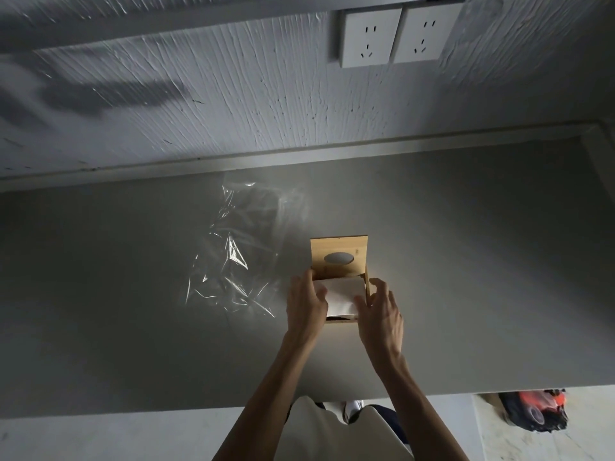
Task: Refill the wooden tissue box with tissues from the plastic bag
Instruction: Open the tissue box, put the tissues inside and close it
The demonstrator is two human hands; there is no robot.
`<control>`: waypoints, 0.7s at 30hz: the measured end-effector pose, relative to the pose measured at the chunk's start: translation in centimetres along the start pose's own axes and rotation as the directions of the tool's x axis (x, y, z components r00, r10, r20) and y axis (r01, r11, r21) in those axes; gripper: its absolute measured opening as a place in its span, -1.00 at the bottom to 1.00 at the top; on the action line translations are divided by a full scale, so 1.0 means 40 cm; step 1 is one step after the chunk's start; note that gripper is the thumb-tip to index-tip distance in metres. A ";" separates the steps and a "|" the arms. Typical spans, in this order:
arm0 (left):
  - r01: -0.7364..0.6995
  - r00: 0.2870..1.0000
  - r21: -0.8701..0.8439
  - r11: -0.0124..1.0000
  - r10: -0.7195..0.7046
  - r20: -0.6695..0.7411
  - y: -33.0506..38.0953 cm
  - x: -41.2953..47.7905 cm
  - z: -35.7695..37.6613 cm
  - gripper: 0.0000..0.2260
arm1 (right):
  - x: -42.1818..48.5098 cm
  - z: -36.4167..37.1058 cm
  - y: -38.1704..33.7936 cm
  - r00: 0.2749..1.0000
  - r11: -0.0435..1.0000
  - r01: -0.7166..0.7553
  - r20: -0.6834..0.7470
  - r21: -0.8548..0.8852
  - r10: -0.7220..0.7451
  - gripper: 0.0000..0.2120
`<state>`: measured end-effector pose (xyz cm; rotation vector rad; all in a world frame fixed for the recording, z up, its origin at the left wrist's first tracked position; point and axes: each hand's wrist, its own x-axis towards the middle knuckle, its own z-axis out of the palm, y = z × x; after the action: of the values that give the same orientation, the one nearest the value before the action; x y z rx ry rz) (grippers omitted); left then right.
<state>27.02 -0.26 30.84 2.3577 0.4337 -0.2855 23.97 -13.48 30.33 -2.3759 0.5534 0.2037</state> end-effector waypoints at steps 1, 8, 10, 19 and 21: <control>-0.001 1.000 0.009 1.000 0.001 0.002 -0.006 0.001 -0.002 -0.70 | 0.002 -0.001 0.002 1.000 1.000 0.001 0.008 -0.010 -0.001 -0.64; -0.144 0.989 0.075 0.987 0.142 0.033 -0.042 0.018 -0.002 -0.88 | -0.006 -0.016 0.048 0.971 0.968 0.237 0.047 -0.085 -0.234 -0.70; -0.159 0.987 0.103 0.982 0.157 0.030 -0.046 0.027 0.002 -0.88 | 0.007 -0.017 0.058 0.966 0.954 0.259 0.032 -0.149 -0.257 -0.74; -0.250 0.967 0.292 0.923 0.251 0.036 -0.048 0.001 0.005 -0.81 | 0.027 -0.010 0.069 0.932 0.877 0.356 0.052 -0.323 -0.359 -0.63; -0.313 0.947 0.299 0.901 0.320 0.028 -0.064 -0.018 0.015 -0.70 | 0.021 -0.011 0.072 0.897 0.813 0.427 0.073 -0.396 -0.435 -0.57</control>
<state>25.33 0.91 29.08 2.6828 0.0074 -0.1811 23.45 -15.99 28.74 -2.8350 -0.0480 0.0913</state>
